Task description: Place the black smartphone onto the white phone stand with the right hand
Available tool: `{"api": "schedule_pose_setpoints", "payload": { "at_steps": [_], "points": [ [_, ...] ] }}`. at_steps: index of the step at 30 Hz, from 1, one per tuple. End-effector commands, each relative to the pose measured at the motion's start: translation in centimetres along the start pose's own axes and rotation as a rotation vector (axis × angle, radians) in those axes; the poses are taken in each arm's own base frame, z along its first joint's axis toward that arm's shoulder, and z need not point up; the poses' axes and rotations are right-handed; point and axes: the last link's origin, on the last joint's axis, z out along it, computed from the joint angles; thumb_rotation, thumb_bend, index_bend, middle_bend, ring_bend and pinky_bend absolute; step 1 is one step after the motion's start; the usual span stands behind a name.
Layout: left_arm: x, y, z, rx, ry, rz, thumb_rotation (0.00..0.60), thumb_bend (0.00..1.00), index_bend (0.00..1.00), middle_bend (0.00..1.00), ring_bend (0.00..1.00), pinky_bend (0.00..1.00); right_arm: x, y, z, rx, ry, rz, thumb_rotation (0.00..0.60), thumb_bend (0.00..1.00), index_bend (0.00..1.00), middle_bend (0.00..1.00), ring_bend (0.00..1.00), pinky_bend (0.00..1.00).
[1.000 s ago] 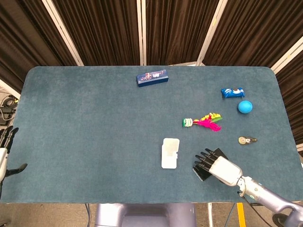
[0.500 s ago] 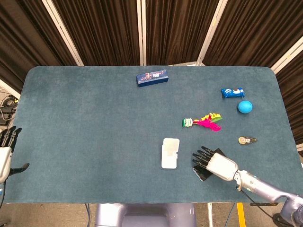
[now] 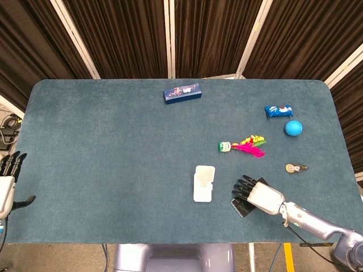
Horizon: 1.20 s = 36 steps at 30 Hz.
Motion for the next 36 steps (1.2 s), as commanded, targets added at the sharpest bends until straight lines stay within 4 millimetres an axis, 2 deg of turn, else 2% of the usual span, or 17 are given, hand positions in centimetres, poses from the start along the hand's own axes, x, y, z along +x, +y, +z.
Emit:
{"api": "schedule_pose_setpoints", "payload": {
  "at_steps": [1,6,9,14,20,23,29,36],
  "points": [
    [0.0,0.0,0.0,0.001,-0.001,0.000,0.600,0.00,0.00,0.00,0.00,0.00,-0.1,-0.1,0.1,0.004,0.000,0.011,0.600,0.16,0.26,0.33,0.23,0.26],
    [-0.1,0.0,0.1,0.000,-0.004,0.001,0.600,0.00,0.00,0.00,0.00,0.00,-0.2,-0.1,0.2,0.014,0.013,0.021,0.600,0.35,0.43,0.48,0.35,0.38],
    [-0.1,0.0,0.1,0.000,-0.005,0.000,0.600,0.00,0.00,0.00,0.00,0.00,0.1,0.0,-0.1,0.013,0.052,0.023,0.600,0.42,0.48,0.53,0.39,0.41],
    [-0.1,0.0,0.1,-0.002,-0.007,-0.002,0.600,0.00,0.00,0.00,0.00,0.00,0.8,0.5,-1.1,0.016,0.128,-0.031,0.600,0.45,0.50,0.54,0.40,0.41],
    [-0.1,0.1,0.1,-0.006,-0.009,-0.003,0.600,0.00,0.00,0.00,0.00,0.00,2.3,1.2,-2.4,0.007,0.227,-0.183,0.600,0.45,0.50,0.54,0.40,0.41],
    [-0.1,0.1,0.1,-0.007,-0.008,-0.004,0.600,0.00,0.00,0.00,0.00,0.00,3.6,1.5,-2.9,0.001,0.288,-0.309,0.600,0.45,0.50,0.53,0.40,0.41],
    [0.0,0.0,0.1,-0.003,-0.007,-0.009,0.600,0.00,0.00,0.00,0.00,0.00,7.5,1.7,-3.5,0.026,0.437,-0.611,0.600,0.45,0.50,0.53,0.40,0.41],
    [0.0,-0.1,0.2,0.000,-0.009,-0.011,0.600,0.00,0.00,0.00,0.00,0.00,12.4,1.0,-2.1,0.081,0.571,-0.871,0.600,0.45,0.50,0.53,0.40,0.41]
  ]
}}
